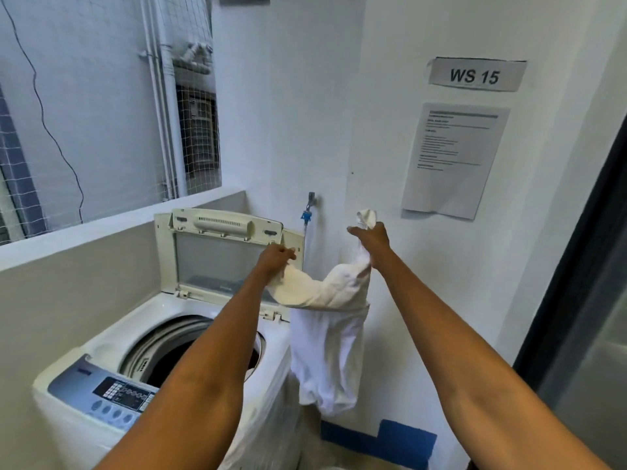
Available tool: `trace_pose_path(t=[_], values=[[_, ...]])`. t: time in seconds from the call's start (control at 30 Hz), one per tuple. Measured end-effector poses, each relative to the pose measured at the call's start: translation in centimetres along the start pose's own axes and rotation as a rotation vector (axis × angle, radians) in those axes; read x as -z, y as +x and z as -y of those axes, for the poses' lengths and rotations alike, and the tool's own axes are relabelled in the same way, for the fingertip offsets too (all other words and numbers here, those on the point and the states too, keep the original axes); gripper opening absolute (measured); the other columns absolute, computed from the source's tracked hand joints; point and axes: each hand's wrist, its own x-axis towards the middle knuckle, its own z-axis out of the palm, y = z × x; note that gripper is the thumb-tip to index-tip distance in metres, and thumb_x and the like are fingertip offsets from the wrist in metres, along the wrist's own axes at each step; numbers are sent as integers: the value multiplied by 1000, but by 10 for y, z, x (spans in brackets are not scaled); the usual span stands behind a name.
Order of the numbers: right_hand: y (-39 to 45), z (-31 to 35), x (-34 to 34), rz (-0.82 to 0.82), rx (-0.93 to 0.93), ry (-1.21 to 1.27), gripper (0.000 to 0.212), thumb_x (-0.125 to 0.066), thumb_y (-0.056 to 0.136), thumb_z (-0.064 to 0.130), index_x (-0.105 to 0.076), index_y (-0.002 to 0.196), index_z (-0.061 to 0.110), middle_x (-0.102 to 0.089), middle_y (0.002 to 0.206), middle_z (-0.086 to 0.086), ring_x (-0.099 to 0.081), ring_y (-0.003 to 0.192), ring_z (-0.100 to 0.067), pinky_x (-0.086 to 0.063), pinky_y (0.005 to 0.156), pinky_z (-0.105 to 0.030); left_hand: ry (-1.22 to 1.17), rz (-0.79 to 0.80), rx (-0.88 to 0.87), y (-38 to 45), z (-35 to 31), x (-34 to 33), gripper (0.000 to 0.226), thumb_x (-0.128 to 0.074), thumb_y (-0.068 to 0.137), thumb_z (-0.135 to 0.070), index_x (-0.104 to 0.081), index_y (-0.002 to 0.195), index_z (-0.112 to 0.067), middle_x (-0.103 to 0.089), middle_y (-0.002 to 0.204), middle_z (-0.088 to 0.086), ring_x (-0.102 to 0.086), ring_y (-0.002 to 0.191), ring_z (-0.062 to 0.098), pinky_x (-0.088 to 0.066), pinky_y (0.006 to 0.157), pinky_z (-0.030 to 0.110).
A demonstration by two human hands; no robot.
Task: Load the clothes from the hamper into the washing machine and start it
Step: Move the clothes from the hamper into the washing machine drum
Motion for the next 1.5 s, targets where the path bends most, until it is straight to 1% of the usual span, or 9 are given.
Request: trace_pose_path(t=[0.3, 0.5, 0.67, 0.87, 1.0, 1.1, 1.23, 1.4, 1.5], values=[[-8, 34, -5, 75, -104, 284, 51, -37, 94, -2, -23, 142, 10, -41, 119, -12, -53, 106, -32, -50, 77, -43, -220, -95, -31, 1, -18, 4, 66, -55, 75, -67, -63, 102, -8, -61, 108, 13, -58, 101, 25, -44, 90, 35], [-23, 53, -28, 128, 9, 325, 57, -25, 94, -3, -21, 147, 20, -39, 144, -12, -55, 109, -29, -51, 79, -40, -35, 363, -80, -18, -44, -5, 39, -69, 83, -33, -58, 114, -13, -60, 103, 3, -56, 90, 16, -43, 76, 27], [-23, 80, -20, 124, 112, 386, 59, -24, 94, -4, -25, 146, 22, -45, 131, -6, -61, 94, -23, -53, 80, -39, 344, 294, -53, -22, -15, -9, 43, -76, 76, -20, -58, 108, 3, -59, 102, 15, -56, 97, 26, -43, 78, 31], [-16, 85, 5, -12, 250, 243, 42, -33, 84, -3, -66, 88, 23, -61, 99, -3, -60, 107, -31, -51, 87, -40, 197, -13, -18, -17, -16, 18, 48, -61, 87, -40, -63, 115, -1, -61, 120, 22, -58, 111, 34, -45, 89, 36], [-35, 85, 20, 436, 328, -123, 34, -51, 88, 6, -58, 122, 9, -58, 115, -4, -56, 94, -8, -43, 72, -14, 41, -174, -131, -2, -37, 38, 58, -46, 72, -44, -64, 91, 8, -63, 109, 31, -59, 107, 40, -44, 80, 41], [-46, 90, 18, 713, 189, -536, 46, -60, 91, 20, -45, 134, 13, -51, 124, -2, -50, 110, -15, -44, 83, -19, 96, -200, -156, 7, -50, 48, 47, -40, 71, -39, -62, 88, -1, -64, 105, 26, -60, 103, 35, -44, 81, 39], [-35, 96, -7, 437, 439, -1397, 30, -67, 83, 38, -58, 104, 20, -54, 116, -5, -56, 93, -19, -42, 79, -27, 245, -165, -192, 23, -50, 56, 22, -58, 86, -28, -61, 98, -9, -64, 112, 14, -58, 108, 29, -43, 85, 35], [-28, 105, -45, -146, 584, -1078, 28, -48, 87, 21, -64, 108, 14, -64, 116, -16, -59, 109, -38, -44, 87, -35, 644, 307, -237, 27, -33, 97, 60, -71, 80, -40, -49, 127, -11, -53, 133, 9, -50, 119, 24, -38, 94, 31], [-27, 117, -65, -238, 574, -985, 23, -44, 86, 11, -60, 103, 8, -65, 110, -19, -59, 104, -39, -39, 77, -32, 884, 290, -107, 38, -7, 133, 61, -73, 77, -37, -51, 125, -5, -57, 127, 15, -54, 115, 29, -41, 93, 33]])
